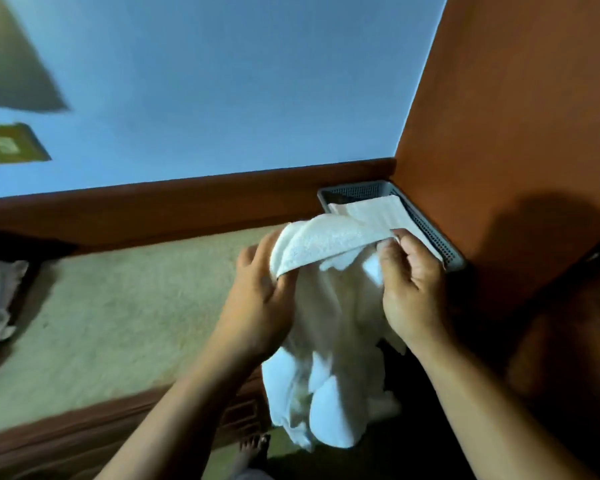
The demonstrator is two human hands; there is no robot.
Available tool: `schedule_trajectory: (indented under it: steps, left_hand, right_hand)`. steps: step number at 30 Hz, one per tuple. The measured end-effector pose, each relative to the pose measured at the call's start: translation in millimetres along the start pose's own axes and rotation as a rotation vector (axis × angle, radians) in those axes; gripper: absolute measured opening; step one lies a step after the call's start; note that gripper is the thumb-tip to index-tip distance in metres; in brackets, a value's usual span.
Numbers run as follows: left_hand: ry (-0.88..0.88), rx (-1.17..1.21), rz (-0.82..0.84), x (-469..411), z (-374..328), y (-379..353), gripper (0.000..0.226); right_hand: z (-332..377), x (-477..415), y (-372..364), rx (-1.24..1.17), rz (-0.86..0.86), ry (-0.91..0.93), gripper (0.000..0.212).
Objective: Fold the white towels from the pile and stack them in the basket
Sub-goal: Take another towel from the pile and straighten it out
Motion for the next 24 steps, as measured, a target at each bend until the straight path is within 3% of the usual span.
schedule_trajectory:
  steps: [2,4,9,14,18,21,24]
  left_hand:
    - [-0.042,-0.219,-0.184,31.7,2.8,9.6,0.044]
    - [-0.046,-0.35,-0.356,63.8,2.6,18.1,0.033]
    - [0.207,-0.265,-0.53,120.0,11.2,27.6,0.028]
    - [0.233,-0.358,-0.641,130.0,20.1,68.3,0.017]
    - [0.303,-0.298,-0.731,126.7,50.8,114.5,0.018]
    - [0.359,-0.341,-0.747,134.1,75.8,141.0,0.025]
    - [0.41,-0.383,-0.716,143.6,90.1,155.1,0.024]
  right_hand:
    - [17.6,9.3,-2.7,-0.062,0.16,0.019,0.028]
    - [40.4,21.2,-6.7,-0.11,0.338,0.07,0.025]
    - [74.0,57.7,-15.9,-0.201,0.728,0.157,0.005]
    - [-0.5,78.7,-29.3,0.121,0.916,-0.228,0.025]
    - [-72.6,117.7,-31.6,0.101,0.81,-0.595,0.022]
    - [-94.4,139.9,-30.4,0.071,0.685,-0.741,0.004]
    - [-93.6,144.7,-33.6,-0.037,0.499,-0.853,0.008]
Point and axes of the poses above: each hand's wrist, its own x-axis away from the middle knuckle, its own y-axis out of the back of the hand, z = x × y, the point moved 2 cm from there along -x, towards the middle knuckle, and after that the axes turned 8 degrees about -x, right-handed, at the moved point
